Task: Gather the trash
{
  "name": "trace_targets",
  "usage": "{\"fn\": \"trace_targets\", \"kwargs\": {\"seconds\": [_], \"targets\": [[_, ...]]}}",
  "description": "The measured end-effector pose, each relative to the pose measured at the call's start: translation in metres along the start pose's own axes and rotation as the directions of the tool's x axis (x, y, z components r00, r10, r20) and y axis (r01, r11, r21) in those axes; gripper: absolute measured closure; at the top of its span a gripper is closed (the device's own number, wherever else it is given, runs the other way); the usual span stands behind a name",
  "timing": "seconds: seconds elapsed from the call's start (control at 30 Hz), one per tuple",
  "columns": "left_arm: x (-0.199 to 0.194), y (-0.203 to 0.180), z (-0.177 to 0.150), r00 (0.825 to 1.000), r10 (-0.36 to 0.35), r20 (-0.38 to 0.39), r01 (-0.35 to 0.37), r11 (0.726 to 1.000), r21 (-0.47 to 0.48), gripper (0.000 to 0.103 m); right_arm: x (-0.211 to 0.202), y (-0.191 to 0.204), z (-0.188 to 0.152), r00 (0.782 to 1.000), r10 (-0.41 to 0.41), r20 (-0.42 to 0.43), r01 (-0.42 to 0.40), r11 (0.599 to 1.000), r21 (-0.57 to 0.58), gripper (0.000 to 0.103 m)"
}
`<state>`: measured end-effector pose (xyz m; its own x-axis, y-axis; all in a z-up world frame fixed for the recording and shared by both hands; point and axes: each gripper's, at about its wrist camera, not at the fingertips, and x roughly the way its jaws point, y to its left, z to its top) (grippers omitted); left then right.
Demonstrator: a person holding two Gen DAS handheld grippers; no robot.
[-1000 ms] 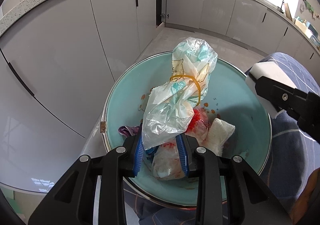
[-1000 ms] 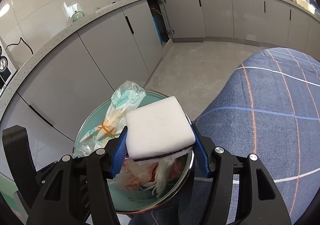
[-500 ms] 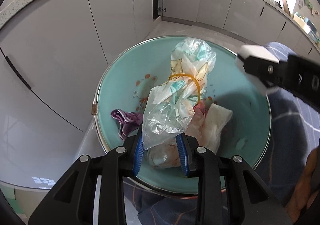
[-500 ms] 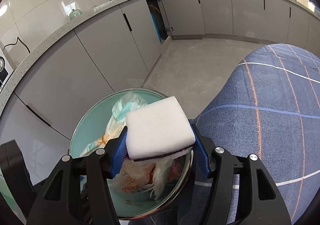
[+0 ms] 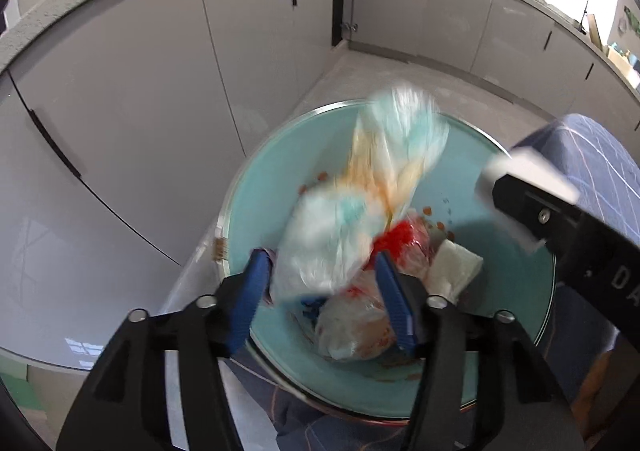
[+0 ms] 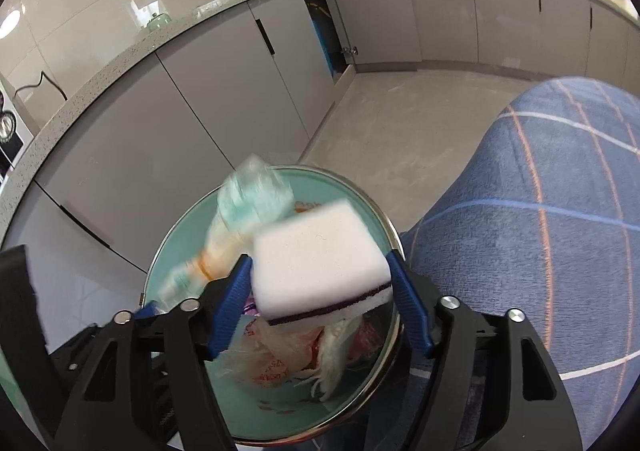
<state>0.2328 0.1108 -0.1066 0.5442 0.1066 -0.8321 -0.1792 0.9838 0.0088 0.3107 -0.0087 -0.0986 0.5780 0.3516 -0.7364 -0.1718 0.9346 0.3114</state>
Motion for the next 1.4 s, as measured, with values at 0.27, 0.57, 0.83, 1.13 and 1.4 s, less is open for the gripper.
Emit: {"fn": "trace_targets", "kwargs": {"seconds": [0.27,0.57,0.83,1.13,1.4], "targets": [[-0.023,0.005,-0.004,0.997,0.040,0.065,-0.040,0.999,-0.010,0.018,-0.029,-0.010,-0.002,0.992,0.042,0.117,-0.045,0.999,0.026,0.030],[-0.041,0.009,-0.022,0.995,0.057,0.078,-0.056,0.998,-0.015,0.013,-0.055,0.000,-0.023,0.991,0.010,0.133,-0.007,1.000,-0.021,0.024],[-0.065,0.013,-0.047,0.993,0.064,0.095,-0.061,0.997,-0.040,0.006,-0.077,0.001,-0.049,0.993,-0.010,0.114,0.013,1.000,-0.022,0.017],[-0.100,0.015,-0.072,0.986,0.057,0.156,-0.053,0.998,-0.027,0.006,-0.118,0.002,-0.069,0.988,-0.041,0.149,0.046,0.999,-0.027,0.014],[-0.149,0.012,-0.077,0.953,0.072,0.294,-0.064,0.997,-0.037,0.006,-0.166,0.005,-0.080,0.973,-0.053,0.223,0.061,0.998,-0.030,0.014]]}}
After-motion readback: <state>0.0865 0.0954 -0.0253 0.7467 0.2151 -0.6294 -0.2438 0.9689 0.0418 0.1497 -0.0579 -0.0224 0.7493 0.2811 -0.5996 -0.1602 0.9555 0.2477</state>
